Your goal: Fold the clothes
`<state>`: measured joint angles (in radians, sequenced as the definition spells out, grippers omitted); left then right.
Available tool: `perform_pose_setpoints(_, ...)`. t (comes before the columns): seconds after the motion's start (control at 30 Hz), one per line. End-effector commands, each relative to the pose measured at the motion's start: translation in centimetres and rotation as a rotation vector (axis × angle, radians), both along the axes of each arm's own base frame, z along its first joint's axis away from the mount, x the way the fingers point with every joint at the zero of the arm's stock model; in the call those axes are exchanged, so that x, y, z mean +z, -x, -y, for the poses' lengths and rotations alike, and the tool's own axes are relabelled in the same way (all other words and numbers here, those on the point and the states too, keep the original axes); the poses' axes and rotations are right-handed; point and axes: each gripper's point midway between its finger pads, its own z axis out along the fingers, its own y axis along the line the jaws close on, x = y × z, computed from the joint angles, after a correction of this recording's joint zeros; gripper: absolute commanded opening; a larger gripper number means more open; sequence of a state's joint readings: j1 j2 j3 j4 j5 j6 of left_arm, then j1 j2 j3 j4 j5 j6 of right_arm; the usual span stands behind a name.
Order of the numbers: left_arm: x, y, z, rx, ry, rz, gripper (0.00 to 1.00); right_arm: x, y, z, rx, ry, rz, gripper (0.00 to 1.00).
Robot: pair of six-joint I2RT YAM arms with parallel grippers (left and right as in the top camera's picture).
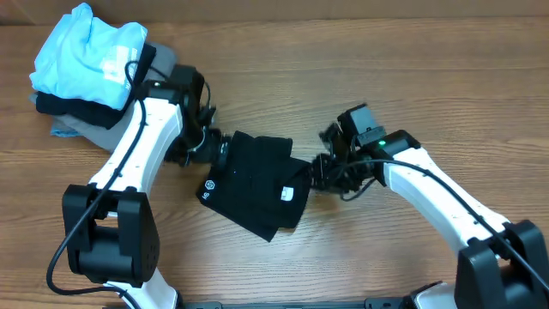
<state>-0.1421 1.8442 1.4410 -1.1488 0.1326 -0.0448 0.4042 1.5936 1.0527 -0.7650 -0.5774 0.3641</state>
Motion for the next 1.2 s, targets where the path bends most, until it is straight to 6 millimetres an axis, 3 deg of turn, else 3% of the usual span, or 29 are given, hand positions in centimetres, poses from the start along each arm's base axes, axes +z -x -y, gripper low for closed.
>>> perform_pose_setpoints(0.0,0.2,-2.6,1.0,-0.032,0.060,0.096,0.92,2.0,-1.2,-1.7,0.014,-0.083,0.074,0.53)
perform_pose_setpoints(0.03,0.1,-3.2,1.2,-0.033,0.068,0.120,0.92,1.8,-1.7,-1.7,-0.012,-0.074,0.076,0.60)
perform_pose_setpoints(0.13,-0.9,-4.2,2.3,-0.078,0.131,0.148,0.88,-0.2,-2.6,-0.8,-0.138,0.000,0.018,0.61)
perform_pose_setpoints(0.3,-3.1,-3.5,4.7,-0.170,0.268,0.080,0.77,-3.3,-2.3,-0.7,-0.221,0.039,-0.114,0.59)
perform_pose_setpoints(0.37,-3.9,-3.1,5.4,-0.197,0.312,0.052,0.64,-3.9,-2.2,-1.5,-0.214,0.007,-0.152,0.52)
perform_pose_setpoints(0.47,-4.8,-2.8,5.8,-0.199,0.339,0.022,0.59,-3.9,-2.1,-3.6,-0.155,-0.094,-0.176,0.44)
perform_pose_setpoints(0.57,-4.8,-2.8,6.0,-0.199,0.352,0.020,0.52,-3.9,-2.4,-4.7,-0.130,-0.123,-0.150,0.18)
perform_pose_setpoints(0.63,-4.8,-2.7,6.0,-0.198,0.356,0.017,0.45,-4.1,-2.8,-4.4,-0.133,-0.104,-0.121,0.06)
perform_pose_setpoints(0.77,-4.8,-1.9,5.9,-0.211,0.355,-0.009,0.37,-5.9,-3.3,-1.3,-0.203,0.040,-0.117,0.04)
perform_pose_setpoints(0.8,-4.8,-1.7,5.9,-0.219,0.354,-0.017,0.41,-6.3,-3.3,-0.5,-0.215,0.074,-0.116,0.04)
perform_pose_setpoints(0.87,-4.7,-1.4,5.8,-0.228,0.354,-0.028,0.74,-6.6,-3.5,0.8,-0.210,0.107,-0.104,0.04)
perform_pose_setpoints(0.9,-4.7,-1.3,5.8,-0.227,0.354,-0.031,0.84,-6.6,-3.6,1.4,-0.213,0.120,-0.105,0.04)
perform_pose_setpoints(1.03,-4.7,-1.2,5.7,-0.225,0.355,-0.036,0.92,-6.0,-4.6,3.7,-0.206,0.186,-0.072,0.09)
perform_pose_setpoints(1.17,-4.6,-1.2,5.8,-0.225,0.359,-0.035,0.93,-3.8,-6.5,8.5,-0.252,0.391,0.032,0.11)
